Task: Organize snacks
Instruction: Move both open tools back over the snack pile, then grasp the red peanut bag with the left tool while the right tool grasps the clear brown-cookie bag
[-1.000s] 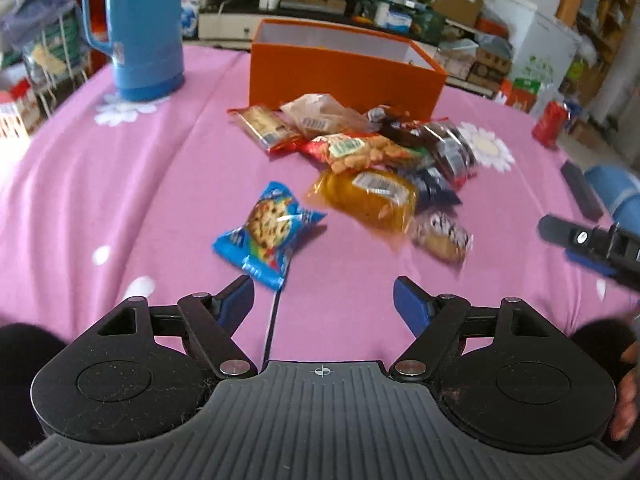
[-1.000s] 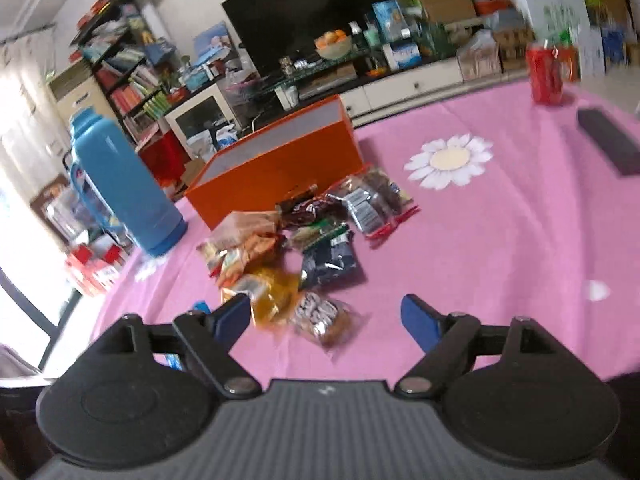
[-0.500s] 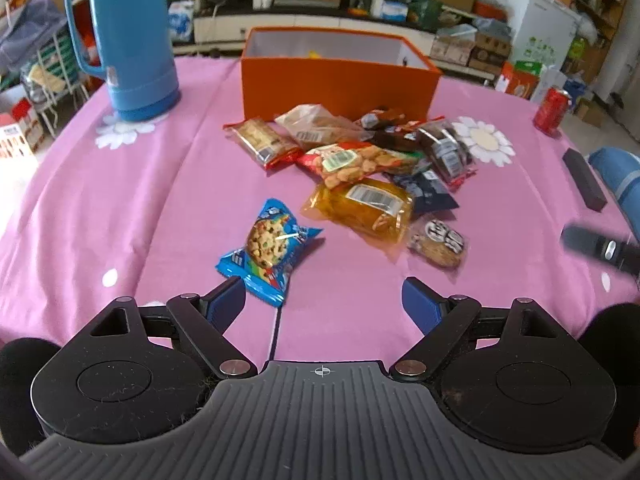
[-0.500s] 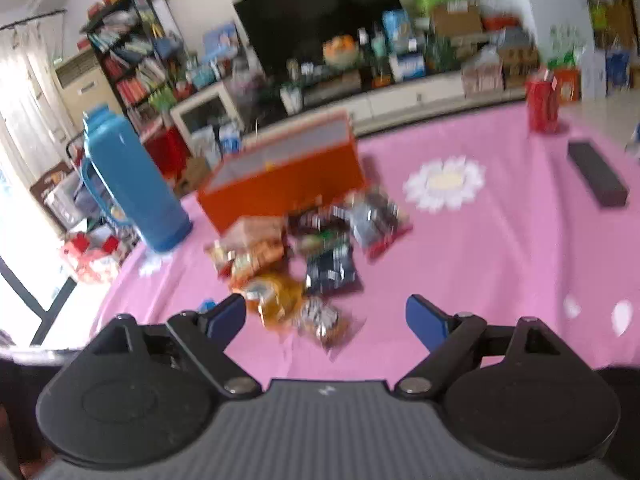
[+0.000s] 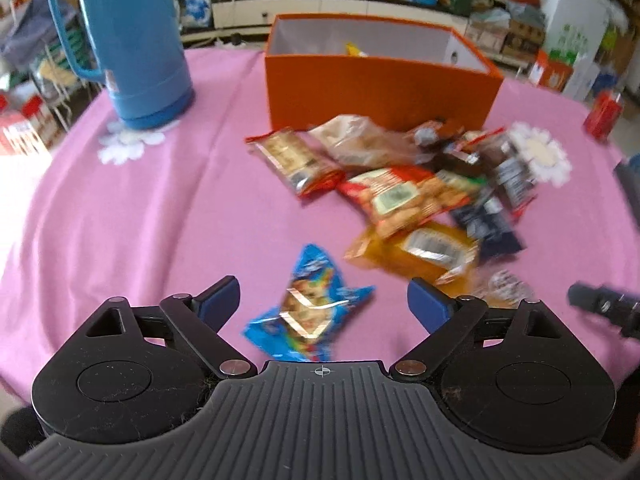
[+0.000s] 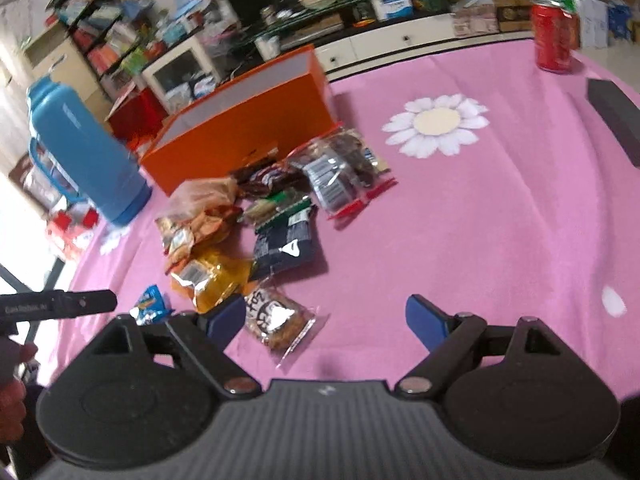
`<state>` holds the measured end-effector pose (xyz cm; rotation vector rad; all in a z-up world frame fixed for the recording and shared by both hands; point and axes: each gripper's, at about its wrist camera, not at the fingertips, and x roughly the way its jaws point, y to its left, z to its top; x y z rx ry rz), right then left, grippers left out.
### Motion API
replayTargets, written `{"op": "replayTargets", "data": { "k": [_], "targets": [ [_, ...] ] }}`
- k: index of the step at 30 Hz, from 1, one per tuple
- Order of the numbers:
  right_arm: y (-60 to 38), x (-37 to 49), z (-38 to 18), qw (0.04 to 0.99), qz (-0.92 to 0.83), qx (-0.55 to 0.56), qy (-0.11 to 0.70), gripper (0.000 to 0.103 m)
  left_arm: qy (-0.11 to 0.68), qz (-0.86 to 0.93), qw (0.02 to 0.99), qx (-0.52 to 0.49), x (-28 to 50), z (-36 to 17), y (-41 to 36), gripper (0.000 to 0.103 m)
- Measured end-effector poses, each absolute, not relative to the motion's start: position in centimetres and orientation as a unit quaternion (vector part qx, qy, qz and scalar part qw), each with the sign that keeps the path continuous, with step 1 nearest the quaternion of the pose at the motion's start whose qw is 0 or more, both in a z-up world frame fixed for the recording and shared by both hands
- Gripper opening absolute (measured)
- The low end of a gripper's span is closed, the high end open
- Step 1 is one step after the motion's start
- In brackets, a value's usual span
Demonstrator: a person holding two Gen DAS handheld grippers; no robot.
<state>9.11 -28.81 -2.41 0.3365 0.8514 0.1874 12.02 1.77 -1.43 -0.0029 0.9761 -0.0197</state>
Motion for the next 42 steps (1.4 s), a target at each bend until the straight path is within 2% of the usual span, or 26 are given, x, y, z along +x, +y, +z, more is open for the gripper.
{"op": "replayTargets", "data": {
  "k": [7, 11, 16, 19, 25, 28, 31, 32, 37, 42],
  "targets": [
    [-23.4, 10.9, -4.2, 0.881, 0.16, 0.078, 0.438, 0.088, 0.482, -0.057, 0.874, 0.029, 11.6, -3.8, 2.7, 0.074],
    [-21.4, 11.1, -3.8, 0.891, 0.173, 0.019, 0.42, 0.088, 0.481, -0.061, 0.875, 0.019, 12.3, -3.7, 2.8, 0.074],
    [-23.4, 13.7, -2.4, 0.904, 0.154, 0.044, 0.398, 0.088, 0.464, -0.086, 0.88, -0.053, 16.5, -2.1, 2.8, 0.075],
    [-24.6, 15.4, -2.1, 0.912, 0.123, 0.039, 0.39, 0.088, 0.461, -0.097, 0.878, -0.085, 19.6, -2.0, 2.2, 0.081],
    [-27.8, 17.3, -2.6, 0.915, 0.077, 0.061, 0.39, 0.088, 0.506, -0.089, 0.853, -0.093, 24.9, -5.3, 0.2, 0.081],
    [-29.0, 17.5, -3.3, 0.912, 0.071, 0.083, 0.396, 0.088, 0.517, -0.086, 0.846, -0.097, 26.0, -6.5, 0.0, 0.068],
    [-29.3, 17.2, -4.1, 0.907, 0.065, 0.095, 0.406, 0.088, 0.528, -0.09, 0.838, -0.104, 25.7, -7.4, 0.7, 0.042],
    [-29.2, 17.1, -4.4, 0.906, 0.064, 0.097, 0.408, 0.088, 0.531, -0.083, 0.837, -0.104, 25.6, -7.6, 1.1, 0.039],
    [-28.9, 17.7, -4.1, 0.909, 0.068, 0.093, 0.4, 0.088, 0.538, -0.052, 0.836, -0.097, 24.0, -7.9, 4.1, 0.039],
    [-27.6, 21.7, -3.8, 0.919, 0.087, 0.028, 0.383, 0.088, 0.535, -0.041, 0.839, -0.091, 22.9, -8.1, 5.1, 0.042]
  ]
}}
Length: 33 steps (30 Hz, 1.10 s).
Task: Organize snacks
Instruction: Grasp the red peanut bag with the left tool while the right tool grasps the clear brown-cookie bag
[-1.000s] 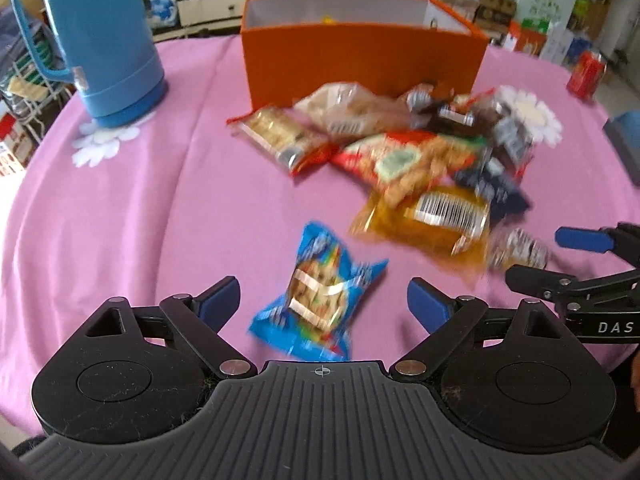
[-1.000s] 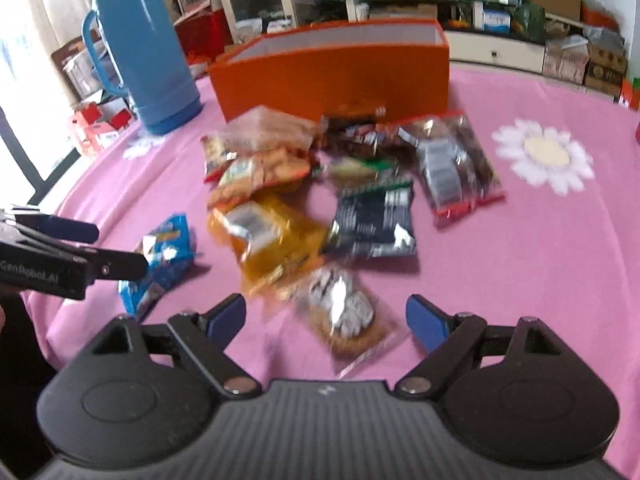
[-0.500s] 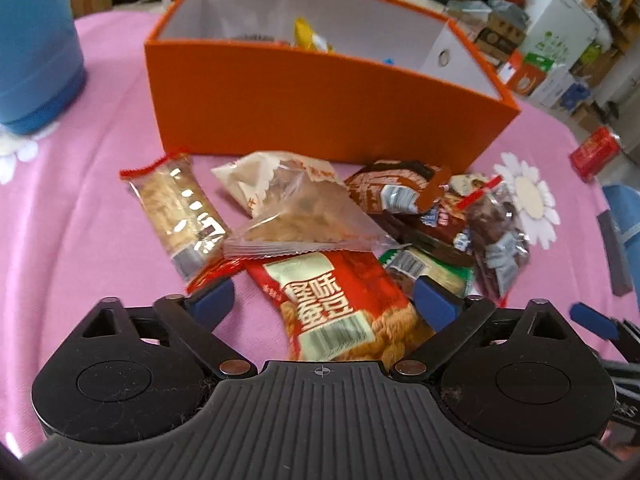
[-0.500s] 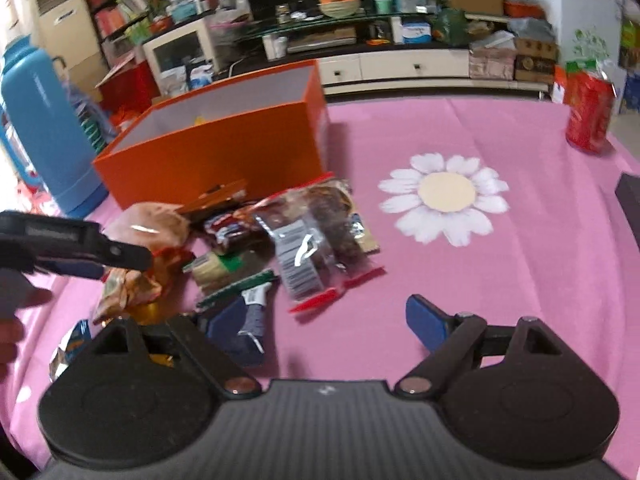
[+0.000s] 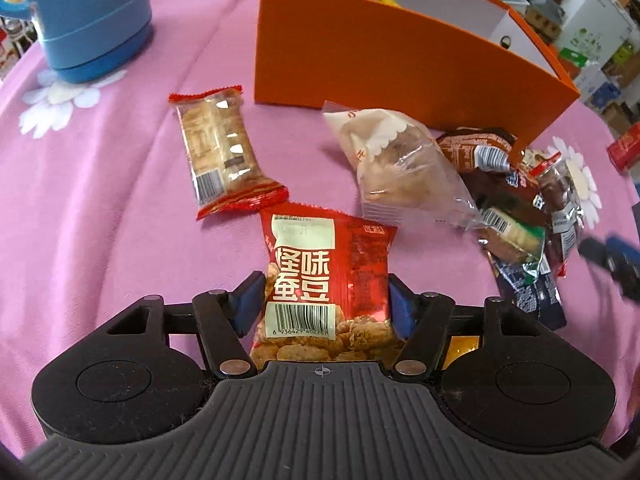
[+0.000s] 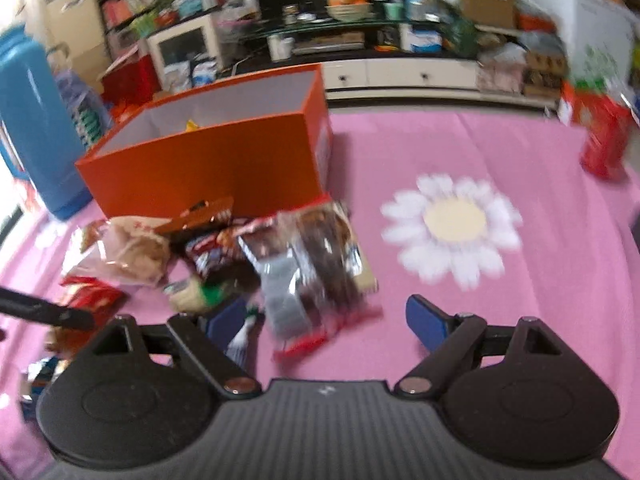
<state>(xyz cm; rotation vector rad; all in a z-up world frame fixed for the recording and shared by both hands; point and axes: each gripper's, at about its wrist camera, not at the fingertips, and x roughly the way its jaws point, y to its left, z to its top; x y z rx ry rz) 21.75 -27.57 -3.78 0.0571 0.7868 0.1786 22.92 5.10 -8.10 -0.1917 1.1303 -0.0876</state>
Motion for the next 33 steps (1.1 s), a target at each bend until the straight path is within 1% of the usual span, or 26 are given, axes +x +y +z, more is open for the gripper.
{"op": "replayTargets", "data": {
  "k": [2, 5, 8, 9, 11, 12, 13, 14, 19, 22, 23, 25, 26, 27, 33],
  "targets": [
    [-27.3, 23.5, -4.1, 0.919, 0.101, 0.01, 0.381, 0.088, 0.533, -0.041, 0.842, -0.075, 22.7, -8.2, 4.6, 0.044],
    [-26.9, 25.5, -4.8, 0.918, 0.124, -0.003, 0.378, 0.087, 0.53, -0.042, 0.846, -0.047, 22.4, -8.5, 3.5, 0.052],
    [-27.3, 25.9, -5.9, 0.912, 0.129, 0.021, 0.388, 0.074, 0.526, -0.039, 0.849, -0.019, 22.2, -8.6, 2.4, 0.053],
    [-27.4, 25.9, -6.3, 0.909, 0.129, 0.031, 0.396, 0.065, 0.524, -0.038, 0.851, -0.009, 22.1, -8.7, 2.1, 0.054],
    [-27.6, 25.5, -6.4, 0.907, 0.119, 0.029, 0.402, 0.061, 0.52, -0.033, 0.854, 0.008, 22.0, -8.9, 1.5, 0.052],
    [-27.6, 25.3, -6.1, 0.906, 0.113, 0.023, 0.407, 0.06, 0.518, -0.03, 0.855, 0.015, 21.8, -8.9, 1.3, 0.047],
    [-27.9, 24.9, -5.9, 0.905, 0.108, 0.028, 0.41, 0.06, 0.516, -0.029, 0.856, 0.017, 21.7, -8.8, 1.2, 0.044],
    [-28.3, 24.4, -5.7, 0.904, 0.103, 0.039, 0.412, 0.06, 0.514, -0.03, 0.857, 0.014, 21.6, -8.6, 1.3, 0.039],
    [-29.4, 20.5, -5.9, 0.9, 0.068, 0.048, 0.427, 0.06, 0.515, -0.037, 0.856, 0.002, 21.2, -8.0, 1.9, 0.038],
    [-30.1, 18.1, -6.1, 0.905, 0.049, 0.058, 0.419, 0.064, 0.512, -0.037, 0.858, 0.007, 21.2, -7.8, 1.9, 0.045],
    [-30.2, 17.8, -6.2, 0.906, 0.048, 0.065, 0.415, 0.065, 0.514, -0.034, 0.857, 0.009, 21.3, -7.9, 1.8, 0.051],
    [-30.5, 18.2, -6.3, 0.906, 0.051, 0.084, 0.413, 0.074, 0.515, -0.025, 0.857, 0.016, 21.5, -8.0, 1.6, 0.055],
    [-30.6, 18.5, -6.4, 0.906, 0.052, 0.09, 0.41, 0.076, 0.515, -0.02, 0.857, 0.016, 21.5, -8.0, 1.5, 0.055],
    [-30.6, 18.6, -6.5, 0.907, 0.052, 0.09, 0.408, 0.081, 0.516, -0.019, 0.856, 0.014, 21.5, -8.0, 1.5, 0.055],
    [-29.5, 19.1, -6.7, 0.912, 0.052, 0.048, 0.404, 0.082, 0.518, -0.016, 0.855, 0.007, 21.5, -8.0, 1.7, 0.054]
  ]
}}
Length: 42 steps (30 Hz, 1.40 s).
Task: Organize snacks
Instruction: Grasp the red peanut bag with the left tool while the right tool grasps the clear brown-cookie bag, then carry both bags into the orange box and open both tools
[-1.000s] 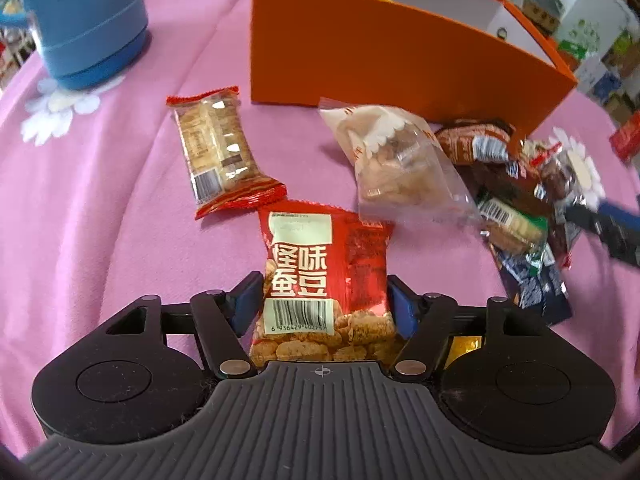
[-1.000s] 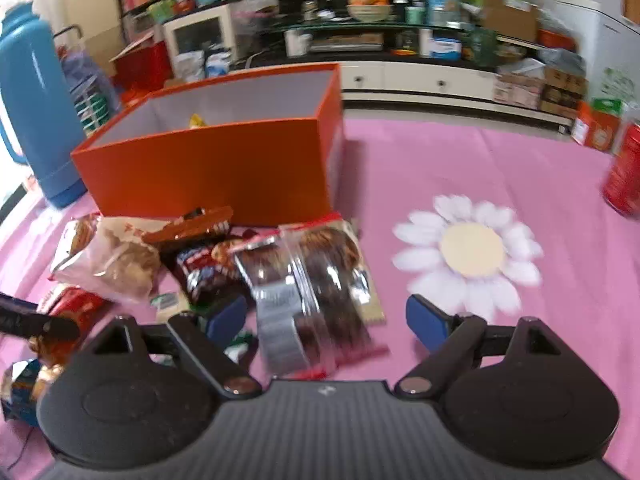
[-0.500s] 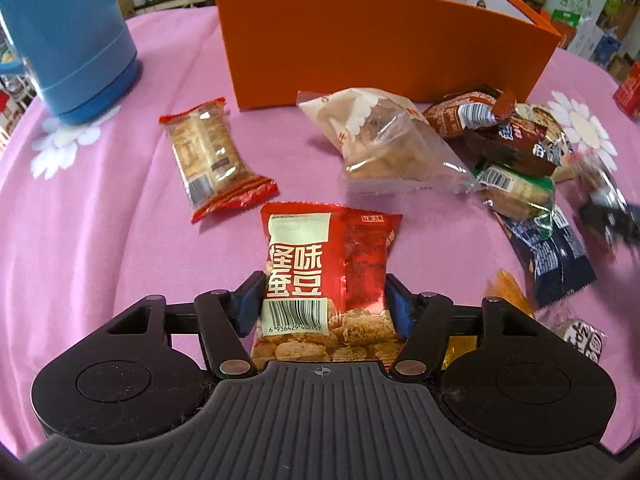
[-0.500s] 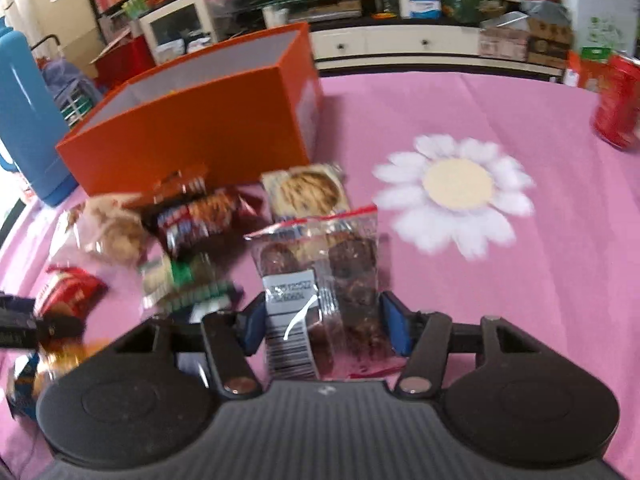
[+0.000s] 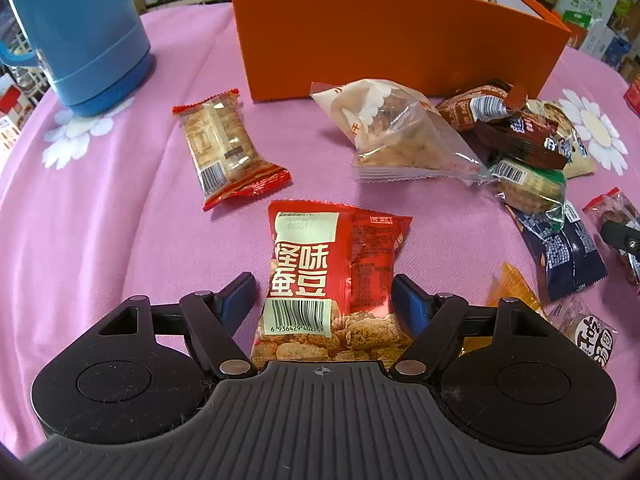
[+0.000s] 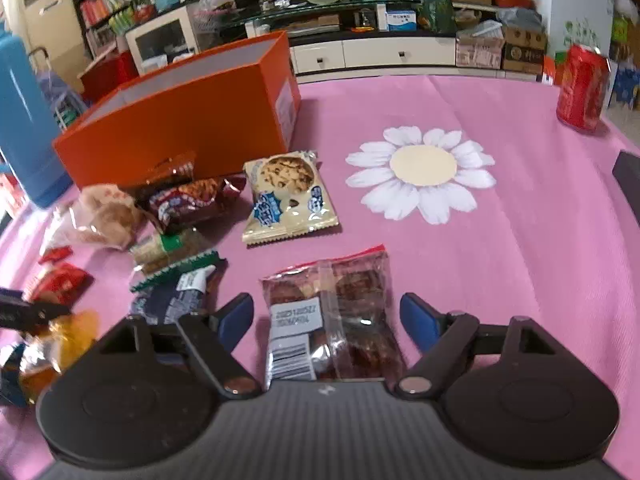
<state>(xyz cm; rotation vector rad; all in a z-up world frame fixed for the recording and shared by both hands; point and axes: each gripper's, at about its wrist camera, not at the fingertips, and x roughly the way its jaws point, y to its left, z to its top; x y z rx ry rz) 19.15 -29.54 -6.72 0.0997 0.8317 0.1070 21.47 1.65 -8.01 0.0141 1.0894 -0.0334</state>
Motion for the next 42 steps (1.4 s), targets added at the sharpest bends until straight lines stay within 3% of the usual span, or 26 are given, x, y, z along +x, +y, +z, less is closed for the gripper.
{"op": "replayTargets", "data": {
  "k": [5, 7, 8, 11, 22, 28, 35, 42],
  "targets": [
    [-28.2, 19.2, -7.2, 0.915, 0.045, -0.015, 0.4, 0.078, 0.515, -0.016, 0.857, 0.004, 21.5, -8.1, 1.8, 0.055],
    [-28.3, 19.1, -7.1, 0.918, 0.047, -0.019, 0.394, 0.063, 0.509, -0.015, 0.861, 0.009, 21.4, -8.1, 1.7, 0.047],
    [-28.3, 19.1, -7.0, 0.918, 0.046, -0.02, 0.394, 0.062, 0.503, -0.02, 0.864, 0.008, 21.3, -7.9, 1.7, 0.035],
    [-28.7, 18.9, -6.9, 0.919, 0.041, -0.006, 0.391, 0.06, 0.505, -0.017, 0.863, -0.002, 21.4, -7.6, 1.9, 0.031],
    [-31.5, 18.2, -6.5, 0.917, 0.017, 0.104, 0.386, 0.06, 0.482, -0.017, 0.874, -0.053, 19.4, -3.9, 3.8, 0.031],
    [-30.9, 18.5, -1.3, 0.926, 0.059, 0.153, 0.341, 0.06, 0.46, -0.047, 0.883, -0.078, 19.5, -0.3, 5.3, 0.031],
    [-26.5, 27.0, 5.5, 0.95, 0.124, 0.11, 0.266, 0.06, 0.397, -0.065, 0.912, -0.08, 27.3, 5.2, 4.8, 0.031],
    [-21.4, 36.7, 4.4, 0.945, 0.159, 0.05, 0.282, 0.06, 0.383, -0.067, 0.918, -0.076, 36.7, 4.4, 3.0, 0.031]
  ]
}}
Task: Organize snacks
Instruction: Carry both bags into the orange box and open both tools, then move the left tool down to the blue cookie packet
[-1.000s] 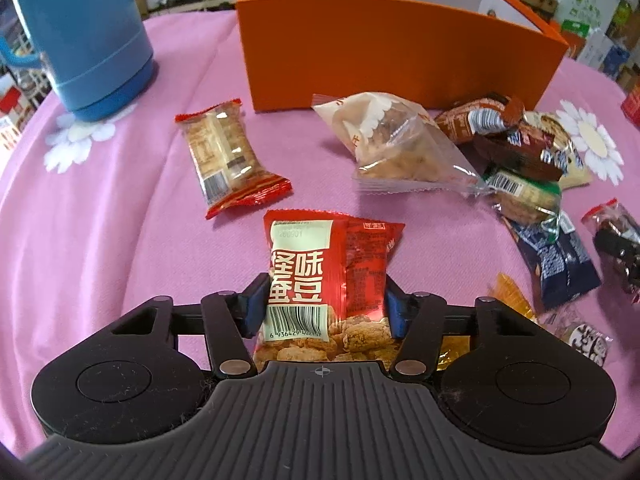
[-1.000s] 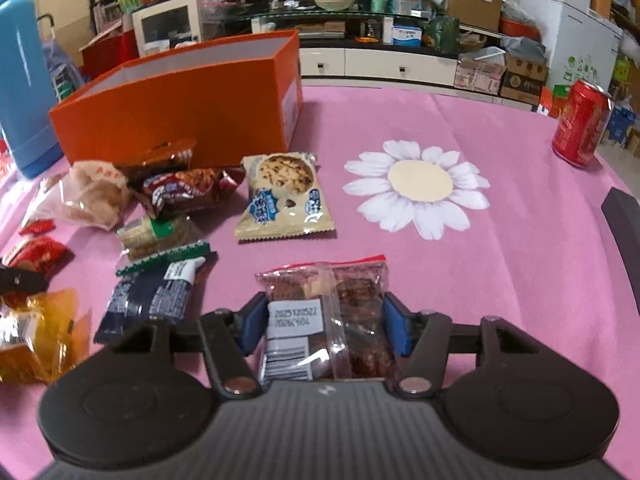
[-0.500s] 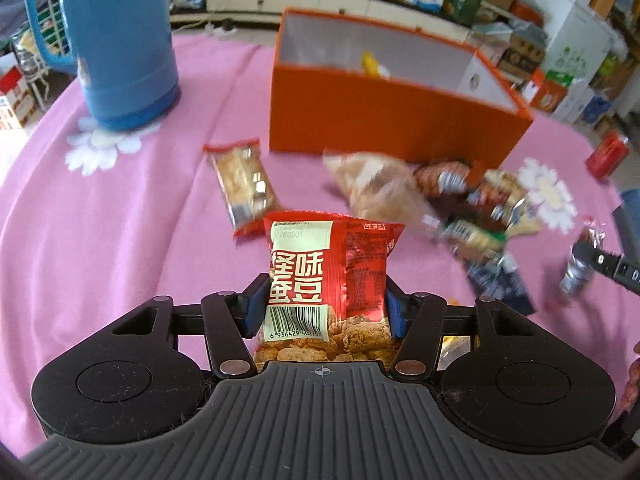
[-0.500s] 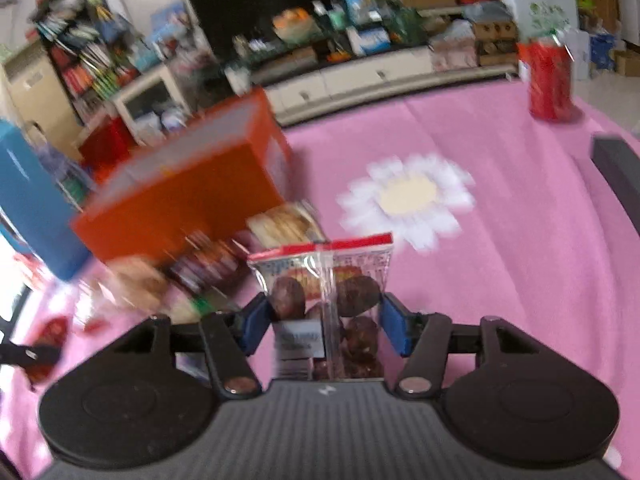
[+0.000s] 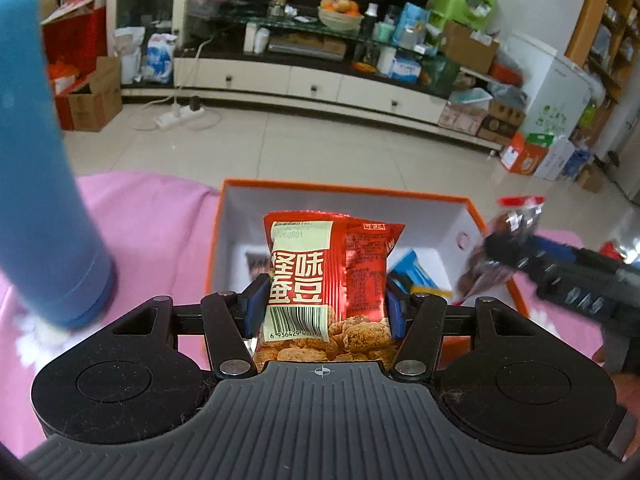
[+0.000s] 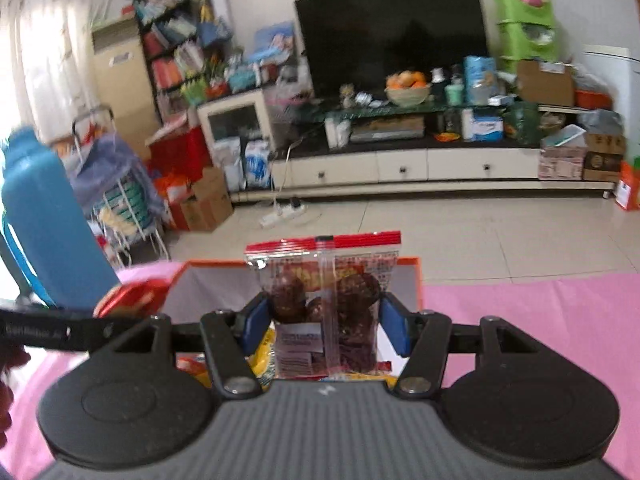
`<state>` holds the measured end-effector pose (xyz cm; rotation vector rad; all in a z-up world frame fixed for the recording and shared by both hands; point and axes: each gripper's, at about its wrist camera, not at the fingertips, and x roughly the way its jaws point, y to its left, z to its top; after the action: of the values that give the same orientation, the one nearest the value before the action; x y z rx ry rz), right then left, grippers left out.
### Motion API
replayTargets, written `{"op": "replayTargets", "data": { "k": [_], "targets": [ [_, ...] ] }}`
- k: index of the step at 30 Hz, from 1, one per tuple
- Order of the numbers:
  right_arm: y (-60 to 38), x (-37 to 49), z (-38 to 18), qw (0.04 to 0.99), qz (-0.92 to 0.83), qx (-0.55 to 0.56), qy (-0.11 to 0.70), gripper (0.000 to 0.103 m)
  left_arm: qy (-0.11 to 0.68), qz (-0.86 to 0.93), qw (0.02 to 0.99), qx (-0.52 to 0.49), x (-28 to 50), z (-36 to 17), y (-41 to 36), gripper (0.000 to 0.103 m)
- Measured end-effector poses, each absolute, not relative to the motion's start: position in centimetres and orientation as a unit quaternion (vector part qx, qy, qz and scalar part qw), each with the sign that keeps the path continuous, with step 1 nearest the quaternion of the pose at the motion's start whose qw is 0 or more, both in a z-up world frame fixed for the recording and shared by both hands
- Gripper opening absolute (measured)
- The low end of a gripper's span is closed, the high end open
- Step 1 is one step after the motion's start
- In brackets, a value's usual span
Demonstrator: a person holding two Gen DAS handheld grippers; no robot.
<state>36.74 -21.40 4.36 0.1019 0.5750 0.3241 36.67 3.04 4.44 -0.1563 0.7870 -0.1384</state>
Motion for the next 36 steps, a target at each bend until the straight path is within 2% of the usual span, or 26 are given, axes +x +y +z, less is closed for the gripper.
{"op": "replayTargets", "data": {
  "k": [5, 7, 10, 11, 12, 13, 19, 27, 31, 36],
  "targets": [
    [-19.4, 41.6, 1.2, 0.932, 0.167, 0.029, 0.319, 0.06, 0.401, -0.051, 0.913, -0.052, 41.7, 0.9, 2.3, 0.031],
    [-19.1, 42.8, 0.0, 0.927, 0.163, 0.017, 0.336, 0.064, 0.411, -0.052, 0.909, -0.048, 42.9, -0.3, 2.3, 0.033],
    [-19.4, 42.3, 0.4, 0.934, 0.16, 0.019, 0.318, 0.071, 0.405, -0.057, 0.911, -0.056, 42.7, 0.3, 2.5, 0.044],
    [-19.8, 41.5, 1.1, 0.938, 0.164, 0.026, 0.305, 0.073, 0.393, -0.06, 0.916, -0.058, 41.8, 1.0, 2.8, 0.052],
    [-20.3, 40.4, 1.8, 0.941, 0.166, 0.034, 0.292, 0.082, 0.381, -0.064, 0.92, -0.059, 40.7, 1.6, 3.1, 0.06],
    [-20.9, 39.0, 2.5, 0.945, 0.165, 0.038, 0.28, 0.093, 0.371, -0.068, 0.924, -0.058, 39.4, 2.2, 3.3, 0.062],
    [-25.0, 29.5, 3.1, 0.944, 0.156, 0.073, 0.282, 0.092, 0.375, -0.077, 0.922, -0.062, 30.0, 3.3, 4.6, 0.065],
    [-29.2, 15.0, -1.8, 0.902, 0.091, 0.188, 0.378, 0.092, 0.438, -0.031, 0.895, -0.078, 15.0, -0.2, 5.7, 0.066],
    [-28.9, 10.6, -3.0, 0.889, 0.088, 0.185, 0.409, 0.092, 0.463, -0.023, 0.883, -0.075, 10.2, -1.4, 6.2, 0.066],
    [-27.6, 7.8, -2.4, 0.89, 0.106, 0.156, 0.415, 0.092, 0.472, -0.015, 0.881, -0.024, 6.7, -2.1, 5.9, 0.066]
  ]
}}
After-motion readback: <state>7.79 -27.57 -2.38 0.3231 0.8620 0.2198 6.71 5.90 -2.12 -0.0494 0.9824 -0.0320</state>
